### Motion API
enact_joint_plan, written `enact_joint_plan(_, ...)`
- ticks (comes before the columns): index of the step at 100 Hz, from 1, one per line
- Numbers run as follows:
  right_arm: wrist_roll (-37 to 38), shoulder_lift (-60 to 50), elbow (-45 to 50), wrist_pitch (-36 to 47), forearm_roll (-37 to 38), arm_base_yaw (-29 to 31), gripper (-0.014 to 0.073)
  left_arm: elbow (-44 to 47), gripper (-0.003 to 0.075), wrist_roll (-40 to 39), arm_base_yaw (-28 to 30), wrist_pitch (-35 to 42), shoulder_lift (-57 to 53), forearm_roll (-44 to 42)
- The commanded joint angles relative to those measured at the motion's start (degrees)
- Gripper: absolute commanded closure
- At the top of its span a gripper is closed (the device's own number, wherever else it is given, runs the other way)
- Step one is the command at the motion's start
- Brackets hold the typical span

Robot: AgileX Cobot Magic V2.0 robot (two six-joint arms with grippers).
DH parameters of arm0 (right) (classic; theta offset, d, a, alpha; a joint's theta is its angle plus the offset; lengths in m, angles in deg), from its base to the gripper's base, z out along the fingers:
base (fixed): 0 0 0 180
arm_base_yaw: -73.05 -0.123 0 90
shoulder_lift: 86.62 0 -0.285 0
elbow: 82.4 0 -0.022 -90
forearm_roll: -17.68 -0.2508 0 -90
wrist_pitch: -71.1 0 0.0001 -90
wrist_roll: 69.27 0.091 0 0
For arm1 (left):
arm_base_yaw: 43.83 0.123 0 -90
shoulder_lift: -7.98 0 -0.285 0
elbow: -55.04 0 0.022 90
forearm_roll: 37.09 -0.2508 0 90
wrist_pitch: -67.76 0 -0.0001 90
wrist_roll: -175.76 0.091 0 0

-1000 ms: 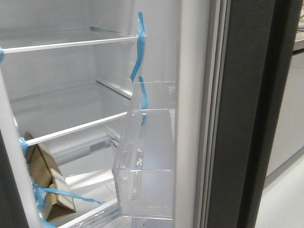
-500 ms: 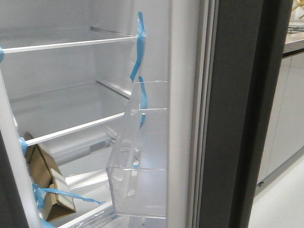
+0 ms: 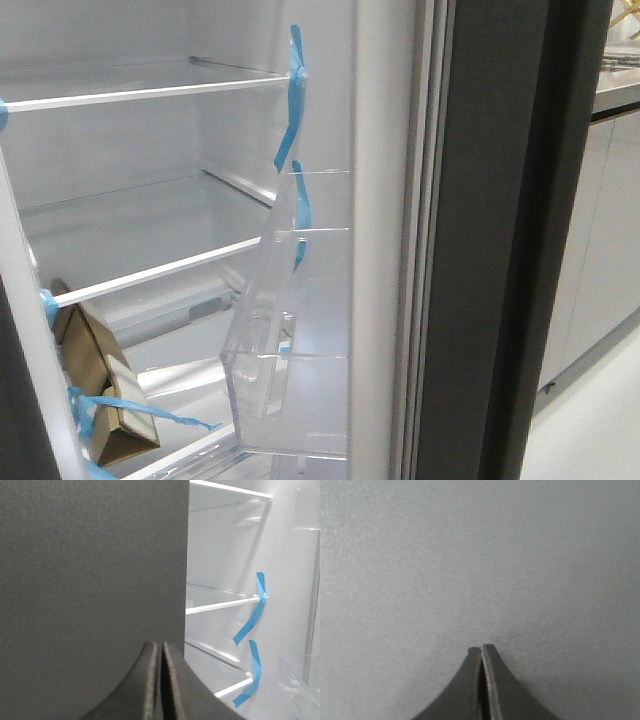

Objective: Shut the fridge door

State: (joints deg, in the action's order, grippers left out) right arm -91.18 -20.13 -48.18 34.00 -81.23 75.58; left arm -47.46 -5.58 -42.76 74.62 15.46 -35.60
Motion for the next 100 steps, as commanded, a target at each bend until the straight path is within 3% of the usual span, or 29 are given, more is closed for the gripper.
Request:
enact_joint_plan(1,-0.6,-0.6,-2.0,-3.2,-3.3,0.1,0.0666,2.0,0.0740,-0.1,0.0,4.4,-0.5,0.2)
enact_joint_plan(38,-3.4,8.9,-6.8,-13.8,-3.3,-0.2,0.0666,2.0,0.0740,-0.1,0.0,4.4,-0.5,0.2)
enact_joint_plan(100,-17.8,19.7,-21.6,-7.4,-2.4,-12.1,0.0666,2.0,0.0740,-0.1,0.0,4.4,-0.5,0.2)
